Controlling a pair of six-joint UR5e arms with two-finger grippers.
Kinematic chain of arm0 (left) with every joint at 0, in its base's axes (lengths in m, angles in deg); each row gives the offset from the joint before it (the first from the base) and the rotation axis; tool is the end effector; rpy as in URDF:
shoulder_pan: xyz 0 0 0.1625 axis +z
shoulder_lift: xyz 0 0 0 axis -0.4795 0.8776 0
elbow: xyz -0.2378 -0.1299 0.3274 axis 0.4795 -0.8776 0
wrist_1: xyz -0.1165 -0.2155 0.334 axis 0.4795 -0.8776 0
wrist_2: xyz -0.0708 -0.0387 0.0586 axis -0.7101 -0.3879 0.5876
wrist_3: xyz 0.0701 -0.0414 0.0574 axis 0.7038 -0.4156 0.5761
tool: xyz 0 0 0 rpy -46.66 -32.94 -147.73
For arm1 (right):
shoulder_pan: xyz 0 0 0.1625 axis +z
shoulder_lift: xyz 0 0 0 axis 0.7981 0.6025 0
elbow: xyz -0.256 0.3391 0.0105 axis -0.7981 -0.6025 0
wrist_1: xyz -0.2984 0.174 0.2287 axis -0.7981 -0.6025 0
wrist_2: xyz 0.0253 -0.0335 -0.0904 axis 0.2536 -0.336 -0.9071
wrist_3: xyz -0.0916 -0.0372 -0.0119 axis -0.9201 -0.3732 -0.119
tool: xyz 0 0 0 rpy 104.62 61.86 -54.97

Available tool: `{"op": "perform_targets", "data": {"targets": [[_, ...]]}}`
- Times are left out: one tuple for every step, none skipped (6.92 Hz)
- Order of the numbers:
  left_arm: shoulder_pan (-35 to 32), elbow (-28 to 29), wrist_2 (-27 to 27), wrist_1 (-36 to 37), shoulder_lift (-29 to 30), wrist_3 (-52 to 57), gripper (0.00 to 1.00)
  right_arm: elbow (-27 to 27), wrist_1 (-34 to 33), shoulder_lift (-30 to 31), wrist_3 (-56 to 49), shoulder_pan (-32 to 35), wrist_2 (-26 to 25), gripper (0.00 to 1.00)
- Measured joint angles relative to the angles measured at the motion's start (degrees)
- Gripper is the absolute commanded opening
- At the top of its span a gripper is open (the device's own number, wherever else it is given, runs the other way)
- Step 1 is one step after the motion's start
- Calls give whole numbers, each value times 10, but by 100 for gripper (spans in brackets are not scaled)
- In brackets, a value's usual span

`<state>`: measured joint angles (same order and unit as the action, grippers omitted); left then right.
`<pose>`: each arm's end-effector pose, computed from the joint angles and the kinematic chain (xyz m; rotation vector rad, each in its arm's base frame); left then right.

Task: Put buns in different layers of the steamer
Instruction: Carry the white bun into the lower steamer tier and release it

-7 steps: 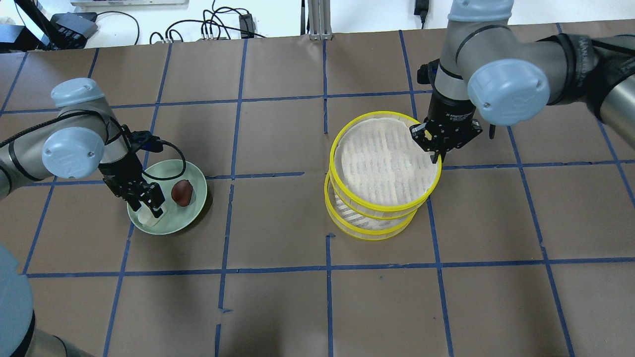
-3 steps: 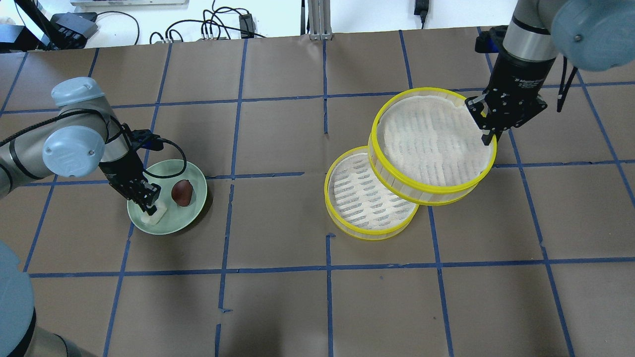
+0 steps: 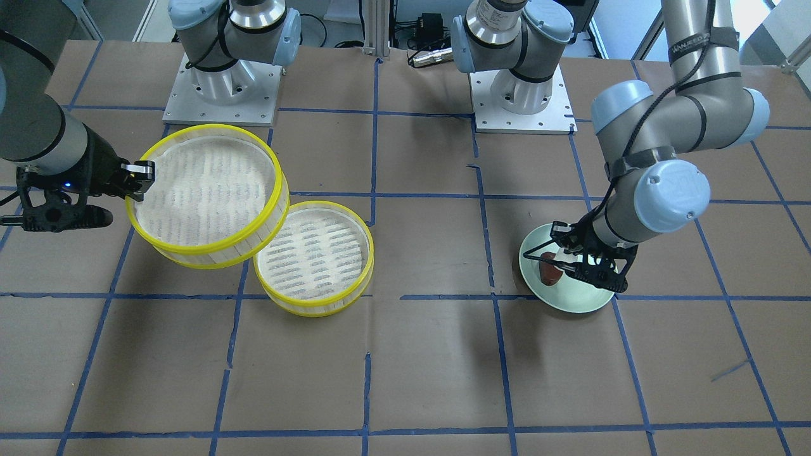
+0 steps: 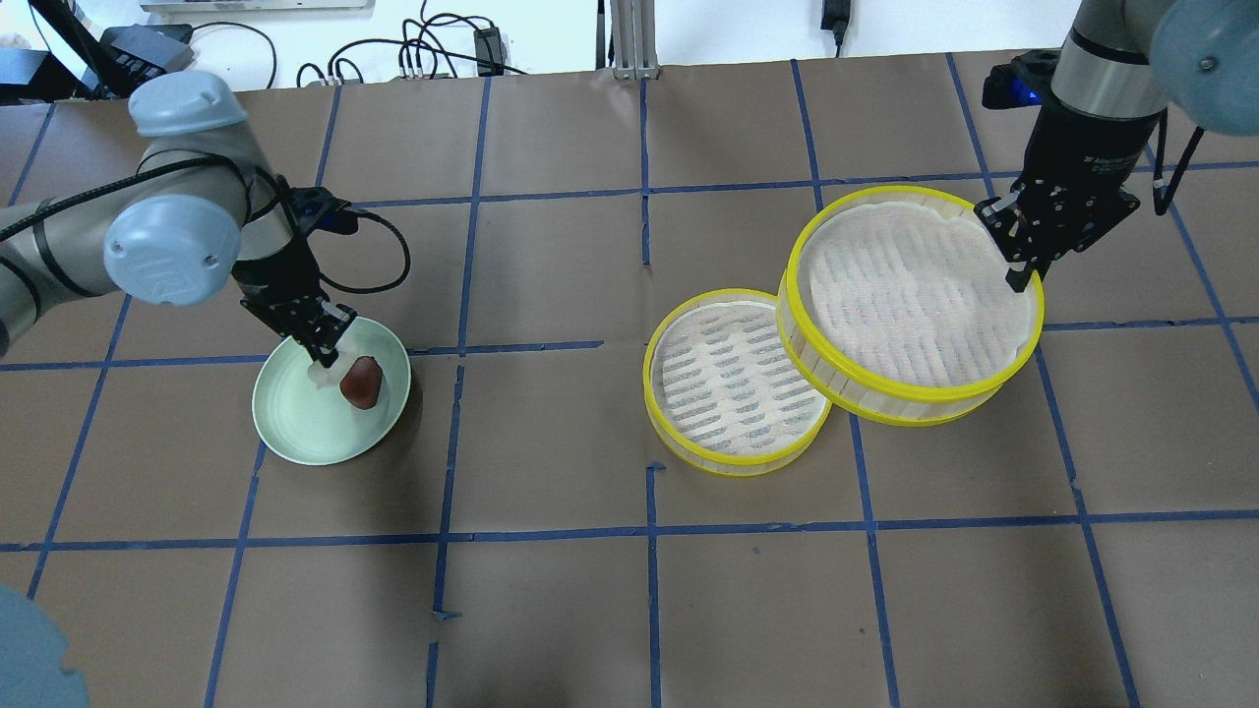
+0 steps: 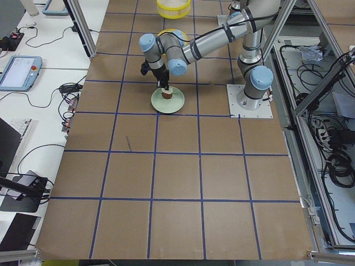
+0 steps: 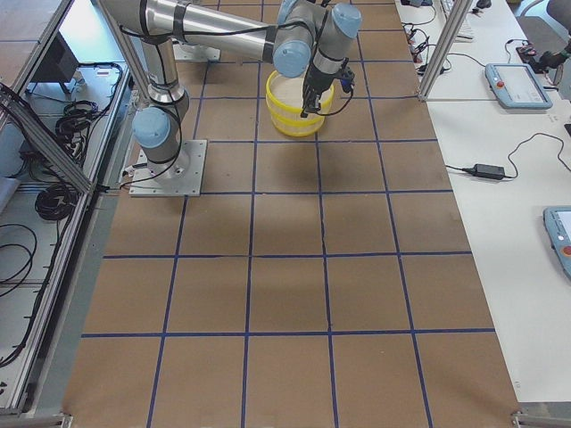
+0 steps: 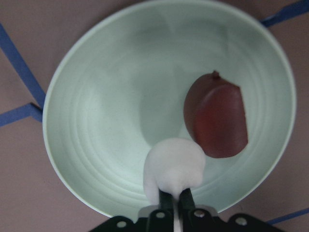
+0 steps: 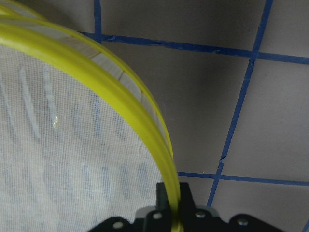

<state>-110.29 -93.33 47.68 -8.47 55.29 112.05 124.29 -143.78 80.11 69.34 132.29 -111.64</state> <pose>-0.0482 -0.5518 0.2741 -0.4936 -3.0639 -0.3647 0.0258 -0.5346 0.4028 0.1975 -3.0813 -0.4362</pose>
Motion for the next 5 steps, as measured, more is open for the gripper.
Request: {"op": "perform_targets", "data": {"targets": [[-40,18,-69,-2,-4,-64,2,1,0,0,-15,-4,-4,9],[-85,27,-142,8,0,-137,2,1,0,0,-22,-5,-6,9],[-132,29,-197,28,6,-192,2,2,1,0,-24,-5,-6,9],[-177,28,-244,46,18,-235,3,2,1,0,-25,-5,-7,9],[-216,29,-283,66,37,-262,3,3,0,2,-25,-5,-7,9]]}}
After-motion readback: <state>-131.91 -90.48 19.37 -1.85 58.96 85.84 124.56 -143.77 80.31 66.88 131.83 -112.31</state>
